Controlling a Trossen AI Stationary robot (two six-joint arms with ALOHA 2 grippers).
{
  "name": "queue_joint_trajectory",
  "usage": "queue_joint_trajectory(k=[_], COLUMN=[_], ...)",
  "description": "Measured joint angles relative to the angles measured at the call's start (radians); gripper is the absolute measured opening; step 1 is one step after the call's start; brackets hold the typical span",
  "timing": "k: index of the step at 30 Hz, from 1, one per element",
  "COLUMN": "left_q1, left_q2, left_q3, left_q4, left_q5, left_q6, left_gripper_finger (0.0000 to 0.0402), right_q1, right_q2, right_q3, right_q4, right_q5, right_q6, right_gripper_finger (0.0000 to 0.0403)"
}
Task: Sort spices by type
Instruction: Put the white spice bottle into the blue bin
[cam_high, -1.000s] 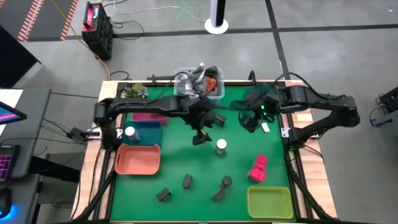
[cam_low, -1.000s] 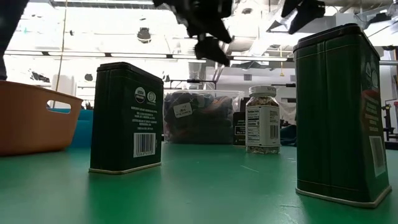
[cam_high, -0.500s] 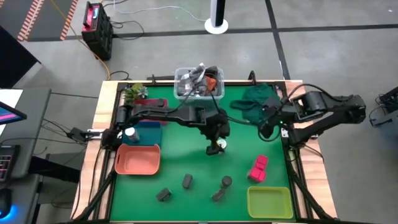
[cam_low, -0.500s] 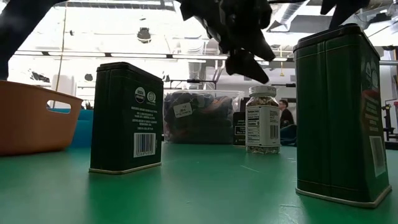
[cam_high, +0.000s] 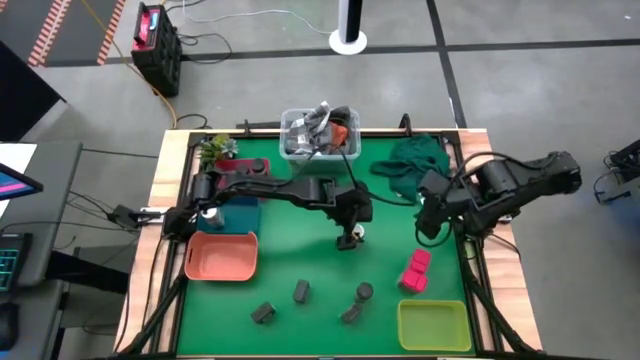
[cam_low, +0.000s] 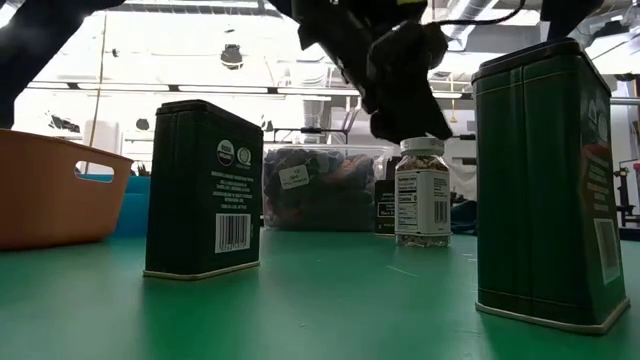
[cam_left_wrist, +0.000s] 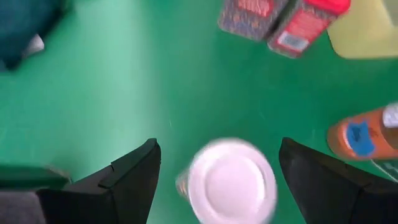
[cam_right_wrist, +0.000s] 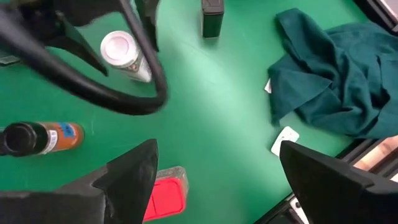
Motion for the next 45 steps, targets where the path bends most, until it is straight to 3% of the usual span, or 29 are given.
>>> queue_joint_trajectory(k=[6, 14, 21, 34, 45], left_q1=[0.000, 0.007, 0.021, 0.055, 0.050], left_q2=[0.032, 0.022, -0.019, -0.294, -0.470], left_q3=[-0.002, 0.001, -0.003, -0.008, -0.008], left_q4=[-0.045, -0.043, -0.140, -0.378, -0.624], left_q5=[0.000, -0.026, -0.005, -0.244, -0.348], left_q6=[0.000, -0.023, -0.058, -0.043, -0.046], left_gripper_finger=[0.0291, 0.0196, 0.0196, 0.0196, 0.0196], right_q1=[0.017, 0.015, -0.025, -0.189, -0.264], right_q2=[-0.003, -0.002, -0.002, 0.000, 0.000], right_q3=[0.000, 0.000, 0.000, 0.000, 0.000], right_q4=[-0.018, -0.014, -0.004, 0.230, 0.324], right_q5=[0.006, 0.029, 0.048, 0.086, 0.100], right_q6=[0.025, 0.015, -0.046, -0.285, -0.392], right_gripper_finger=[0.0360, 0.0360, 0.0360, 0.0360, 0.0360])
